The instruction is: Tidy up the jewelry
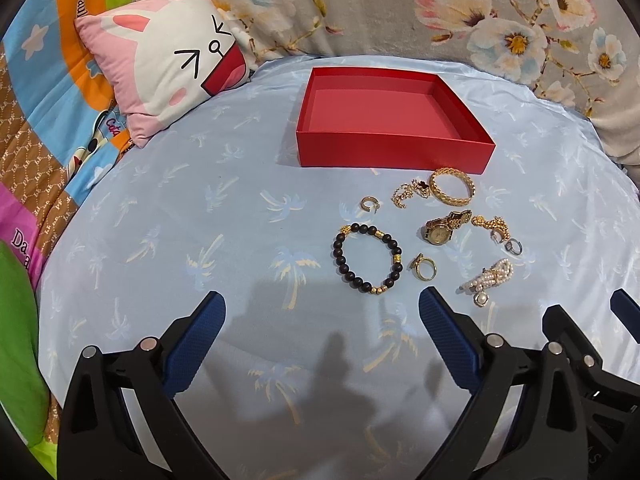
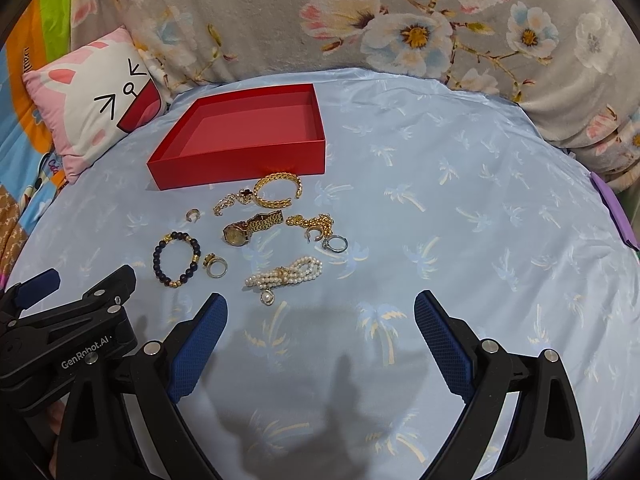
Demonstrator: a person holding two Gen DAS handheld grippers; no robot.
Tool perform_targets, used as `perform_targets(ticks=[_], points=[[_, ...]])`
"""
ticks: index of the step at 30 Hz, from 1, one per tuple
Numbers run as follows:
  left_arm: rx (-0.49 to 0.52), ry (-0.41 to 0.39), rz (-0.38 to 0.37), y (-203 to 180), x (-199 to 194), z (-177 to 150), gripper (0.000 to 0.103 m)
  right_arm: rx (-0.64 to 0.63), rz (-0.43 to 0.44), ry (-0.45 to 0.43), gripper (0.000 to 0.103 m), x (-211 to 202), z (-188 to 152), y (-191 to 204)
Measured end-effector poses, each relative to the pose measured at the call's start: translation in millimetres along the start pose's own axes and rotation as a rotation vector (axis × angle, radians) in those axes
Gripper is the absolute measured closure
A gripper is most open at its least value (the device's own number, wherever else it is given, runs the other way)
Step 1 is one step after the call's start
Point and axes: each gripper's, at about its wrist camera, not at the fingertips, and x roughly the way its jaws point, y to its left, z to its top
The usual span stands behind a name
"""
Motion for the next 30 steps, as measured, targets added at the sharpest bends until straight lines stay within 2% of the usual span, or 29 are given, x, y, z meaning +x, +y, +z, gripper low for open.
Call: perform_targets(ticks=[30], points=[[-0.002, 0.002, -0.003, 1.7, -2.9, -0.8, 0.009, 0.002, 0.003, 0.004, 0.010, -1.1, -1.0, 1.9]])
